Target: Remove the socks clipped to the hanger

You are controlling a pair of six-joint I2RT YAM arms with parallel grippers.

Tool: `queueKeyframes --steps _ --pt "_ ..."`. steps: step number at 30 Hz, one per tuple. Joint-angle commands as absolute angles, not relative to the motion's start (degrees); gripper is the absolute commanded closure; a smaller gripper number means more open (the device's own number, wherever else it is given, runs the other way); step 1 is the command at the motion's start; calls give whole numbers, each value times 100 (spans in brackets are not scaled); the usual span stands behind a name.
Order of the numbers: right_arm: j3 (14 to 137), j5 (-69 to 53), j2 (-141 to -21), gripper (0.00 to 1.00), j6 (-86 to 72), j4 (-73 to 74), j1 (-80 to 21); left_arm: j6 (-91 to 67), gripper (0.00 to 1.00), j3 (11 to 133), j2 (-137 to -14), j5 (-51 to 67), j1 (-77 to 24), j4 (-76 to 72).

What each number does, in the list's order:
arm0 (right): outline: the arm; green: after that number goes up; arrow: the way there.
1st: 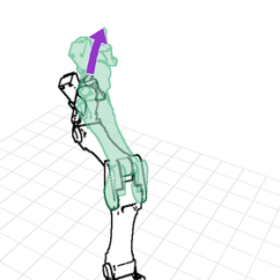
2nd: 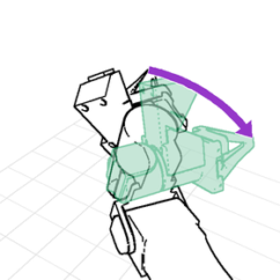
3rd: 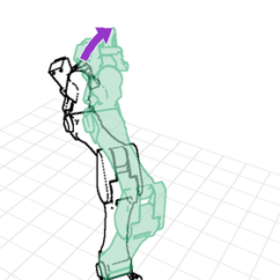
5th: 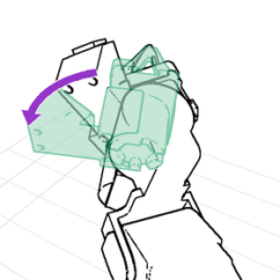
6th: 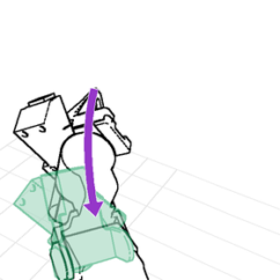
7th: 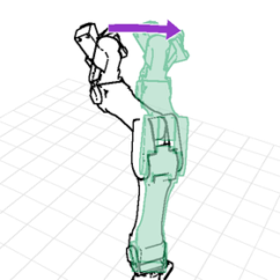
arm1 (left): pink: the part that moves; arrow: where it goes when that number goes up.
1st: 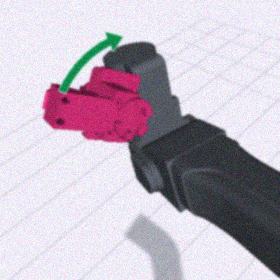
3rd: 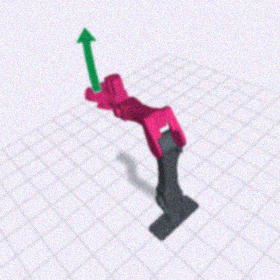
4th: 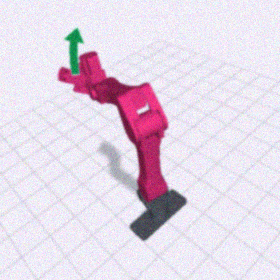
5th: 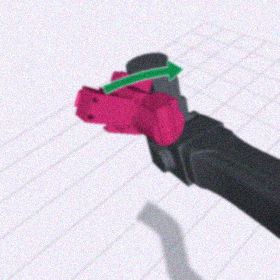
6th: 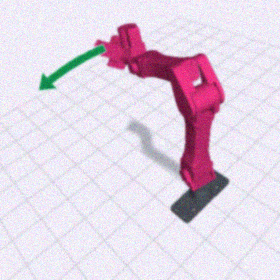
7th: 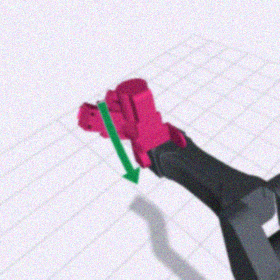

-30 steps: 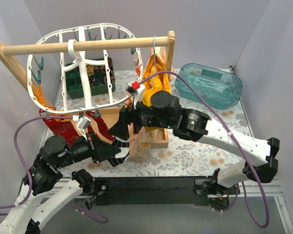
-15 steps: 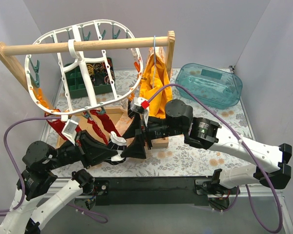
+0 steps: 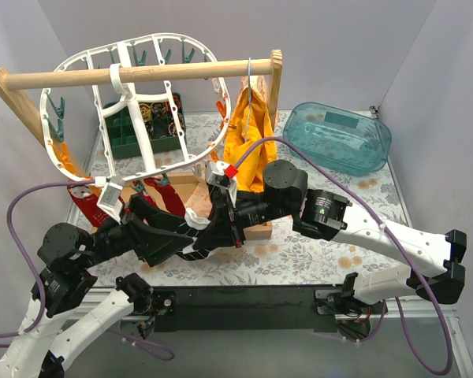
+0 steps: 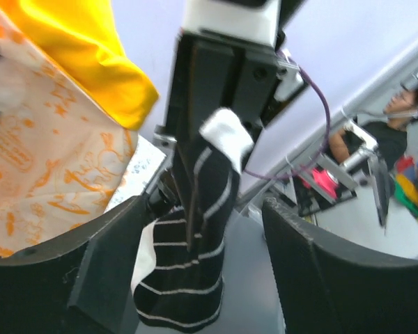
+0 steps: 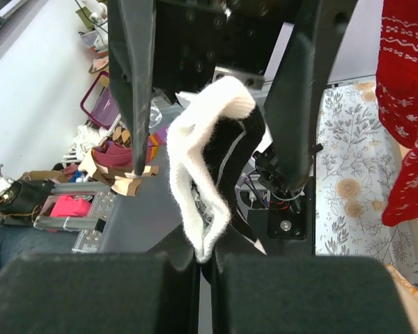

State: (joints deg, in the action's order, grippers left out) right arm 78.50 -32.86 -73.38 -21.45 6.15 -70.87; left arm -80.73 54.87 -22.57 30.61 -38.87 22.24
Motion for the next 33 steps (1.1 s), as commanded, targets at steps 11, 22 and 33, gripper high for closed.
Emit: queueKeyframes --steps 11,22,33 --pt "9772 -1277 -7453 99 -713 2363 -7075 -8191 39 6038 -2453 308 -3902 2786" --pt "9668 2816 -6434 99 -203 2382 -7084 -8007 46 6407 -2750 404 -3902 3595" --pt "9335 6100 -6442 99 756 1995 -6228 -7769 46 6451 -3164 993 -3902 3893"
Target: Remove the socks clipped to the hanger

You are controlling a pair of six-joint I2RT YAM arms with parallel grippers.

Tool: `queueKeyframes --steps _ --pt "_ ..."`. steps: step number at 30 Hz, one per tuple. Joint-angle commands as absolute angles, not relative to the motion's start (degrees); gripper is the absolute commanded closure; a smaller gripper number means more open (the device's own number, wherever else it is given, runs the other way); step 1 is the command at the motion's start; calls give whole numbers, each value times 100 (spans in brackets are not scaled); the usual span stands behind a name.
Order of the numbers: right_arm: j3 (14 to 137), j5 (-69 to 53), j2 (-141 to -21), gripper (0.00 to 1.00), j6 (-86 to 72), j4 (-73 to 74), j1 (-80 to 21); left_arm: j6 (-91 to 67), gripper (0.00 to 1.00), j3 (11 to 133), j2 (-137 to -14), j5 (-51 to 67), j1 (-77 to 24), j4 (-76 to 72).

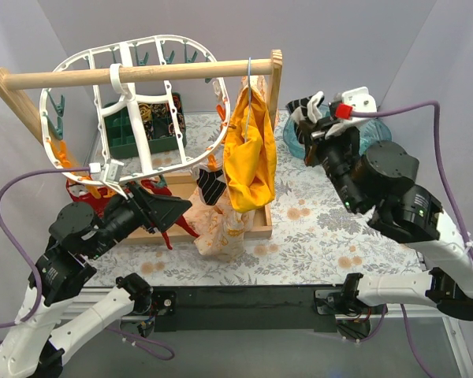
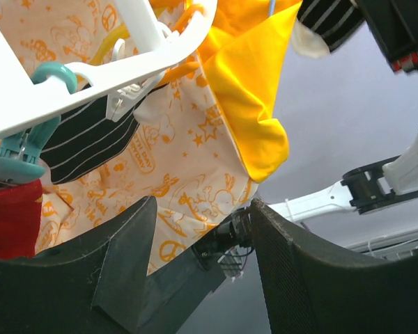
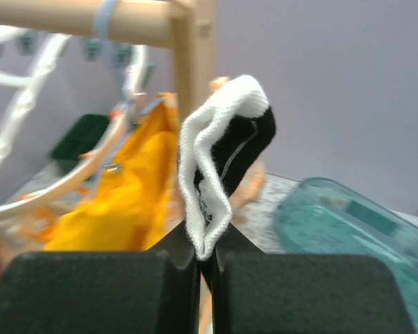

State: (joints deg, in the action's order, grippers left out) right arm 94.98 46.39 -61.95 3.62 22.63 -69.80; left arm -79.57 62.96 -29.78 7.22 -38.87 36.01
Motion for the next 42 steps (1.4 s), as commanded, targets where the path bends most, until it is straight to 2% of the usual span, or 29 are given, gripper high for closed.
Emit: queueKeyframes --steps 1,5,6,7,9,10,12,17,23,24,25,26,28,30,31,34,37,42 --pt "9247 5891 -6477 99 686 2047 -5918 -7787 46 6451 -3181 1019 -3902 3902" --pt "8817 4916 -6662 99 -52 2417 -4231 -7699 46 6521 -3147 1126 -3902 3999" --pt "8572 4582 -6714 99 -305 2417 -3453 -7734 46 6565 -3112 977 -3902 4086" --pt "8482 3840 -6811 99 -429 2434 -3080 -7778 46 6557 -3068 923 -3902 4113" --pt "8307 3106 -7197 99 -824 2461 -2089 -7935 46 6513 -2919 870 -3902 4105" --pt "8236 2424 -7381 99 -939 2461 -1822 -7980 46 6426 -2866 888 -3902 4070" --pt "8218 2067 -8005 99 -1046 2417 -1295 -8042 46 6294 -2760 984 -3902 3929" --pt "8752 1504 -9550 99 -1142 2399 -651 -7998 46 6108 -2610 1011 -3902 3893" --pt "9158 1177 -10668 98 -1204 2715 -202 -7796 46 6117 -2724 958 -3902 3964" --pt "9184 1204 -10748 93 -1169 2742 -185 -7787 46 6108 -2759 958 -3902 3955" --pt "9185 1222 -10810 79 -1108 2786 -185 -7778 46 6091 -2768 958 -3902 3946" --pt "9211 1248 -10906 72 -1064 2821 -193 -7778 46 6073 -2777 949 -3902 3929" --pt "9220 1344 -10951 68 -932 2874 -193 -7770 46 6029 -2812 949 -3902 3859" --pt "9228 1485 -10960 51 -801 2891 -193 -7770 46 6021 -2874 949 -3902 3832" --pt "9316 1555 -10960 37 -756 2944 -193 -7770 46 6038 -2900 941 -3902 3823" --pt "9413 1721 -10873 15 -686 3076 -193 -7752 46 6099 -2979 897 -3902 3815" --pt "9562 1793 -10662 5 -764 3496 -193 -7769 46 6065 -2997 826 -3902 3753" --pt "9494 1134 -9732 5 -1063 4087 -516 -7936 46 5688 -3015 826 -3902 3472"
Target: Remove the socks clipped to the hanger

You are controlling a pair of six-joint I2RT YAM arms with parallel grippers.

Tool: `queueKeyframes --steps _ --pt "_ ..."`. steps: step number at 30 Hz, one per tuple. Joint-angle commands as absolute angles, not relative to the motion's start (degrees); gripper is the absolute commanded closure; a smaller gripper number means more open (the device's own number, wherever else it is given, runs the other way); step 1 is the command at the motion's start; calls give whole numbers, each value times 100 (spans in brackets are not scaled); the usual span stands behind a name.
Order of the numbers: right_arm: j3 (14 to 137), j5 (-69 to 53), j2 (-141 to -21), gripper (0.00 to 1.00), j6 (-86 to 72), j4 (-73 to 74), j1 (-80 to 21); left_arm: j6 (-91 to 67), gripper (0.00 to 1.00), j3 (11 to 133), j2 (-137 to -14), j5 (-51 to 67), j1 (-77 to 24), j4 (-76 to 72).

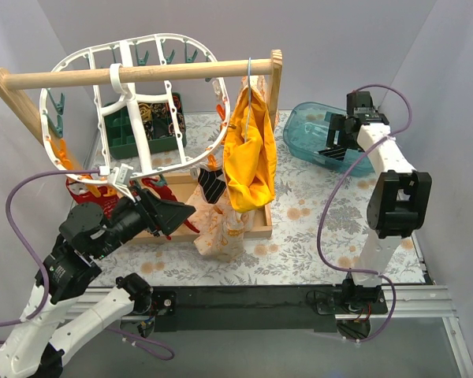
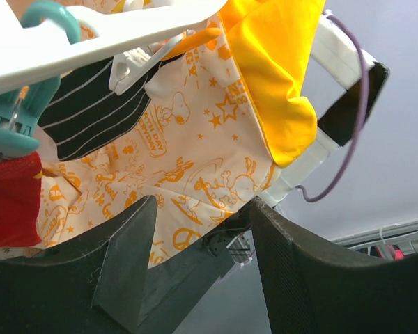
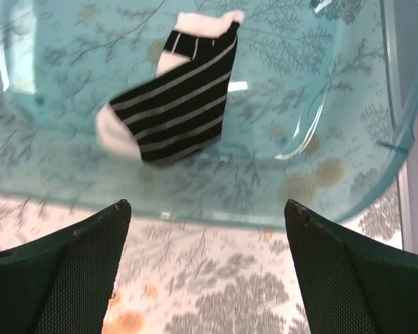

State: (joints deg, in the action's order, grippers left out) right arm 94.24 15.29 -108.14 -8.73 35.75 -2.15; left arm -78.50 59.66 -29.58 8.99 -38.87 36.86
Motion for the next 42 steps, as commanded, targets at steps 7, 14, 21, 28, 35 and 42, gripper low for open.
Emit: queueKeyframes --steps 7,14,21,28,35,42 --pt "9457 1530 -8219 5 -923 4640 -2143 -8104 46 5423 -2839 765 -3902 3340" --pt "9088 678 -6551 7 -967 4676 -3163 -8068 46 5449 -2681 650 -3902 3498" --pt "9369 -1141 -5906 9 -1125 4202 -4235 -8016 46 5326 -2487 440 -3902 3551" --pt "9167 -1706 -5923 9 -1187 3306 -5290 -7963 46 5563 -2443 159 -3894 3673" --pt "9799 -512 -6951 6 -678 3041 -7475 -7840 46 5932 -2259 -104 -3902 3780" --pt "9853 1343 -7874 18 -887 2909 -7972 -7726 46 6442 -1978 -728 -3902 4201"
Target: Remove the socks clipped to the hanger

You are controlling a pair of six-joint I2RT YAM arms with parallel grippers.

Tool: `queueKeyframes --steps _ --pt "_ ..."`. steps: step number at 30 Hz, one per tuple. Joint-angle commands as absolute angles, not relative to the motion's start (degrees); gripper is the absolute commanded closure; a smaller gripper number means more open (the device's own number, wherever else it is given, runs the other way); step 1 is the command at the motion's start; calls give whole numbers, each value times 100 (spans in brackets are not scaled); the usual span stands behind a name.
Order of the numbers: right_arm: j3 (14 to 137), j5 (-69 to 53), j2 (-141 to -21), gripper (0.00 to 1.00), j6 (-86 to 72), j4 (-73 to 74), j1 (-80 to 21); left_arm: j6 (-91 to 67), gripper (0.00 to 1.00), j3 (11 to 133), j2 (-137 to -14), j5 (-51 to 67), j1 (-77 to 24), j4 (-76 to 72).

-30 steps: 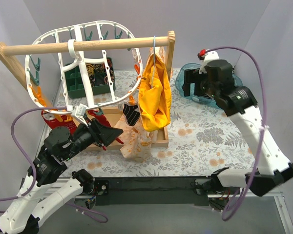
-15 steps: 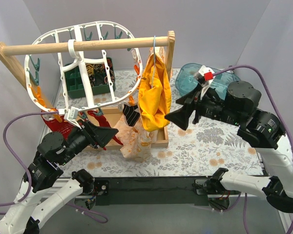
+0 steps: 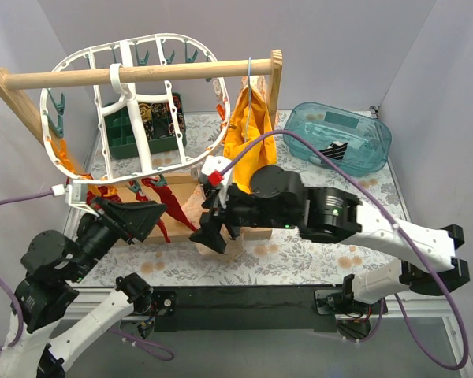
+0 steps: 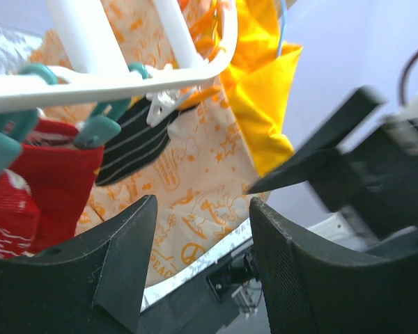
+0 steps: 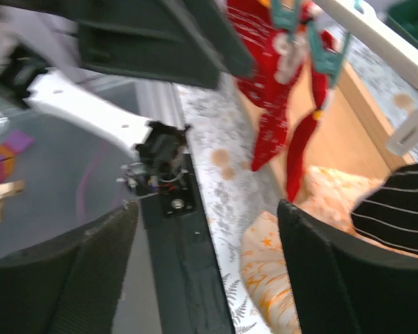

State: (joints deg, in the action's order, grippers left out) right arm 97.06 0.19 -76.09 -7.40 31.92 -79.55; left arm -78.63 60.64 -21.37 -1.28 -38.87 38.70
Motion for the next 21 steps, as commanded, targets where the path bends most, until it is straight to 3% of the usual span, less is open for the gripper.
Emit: queueKeyframes --steps 1,10,17,21 --pt "9809 1632 -8058 18 -966 2900 -7980 -7717 46 6486 -1925 -886 -3902 4245" --pt "9396 3564 -8613 27 -1775 2830 -7972 -7620 46 6662 -1802 -1037 -3902 4544" --pt "9150 4886 -8552 28 -2179 3076 -7937 -7620 46 6759 -1784 -984 -3902 4570" --pt "8991 4931 -8490 14 -2329 3129 -7744 -7603 46 6794 -1802 -1011 -3902 4605"
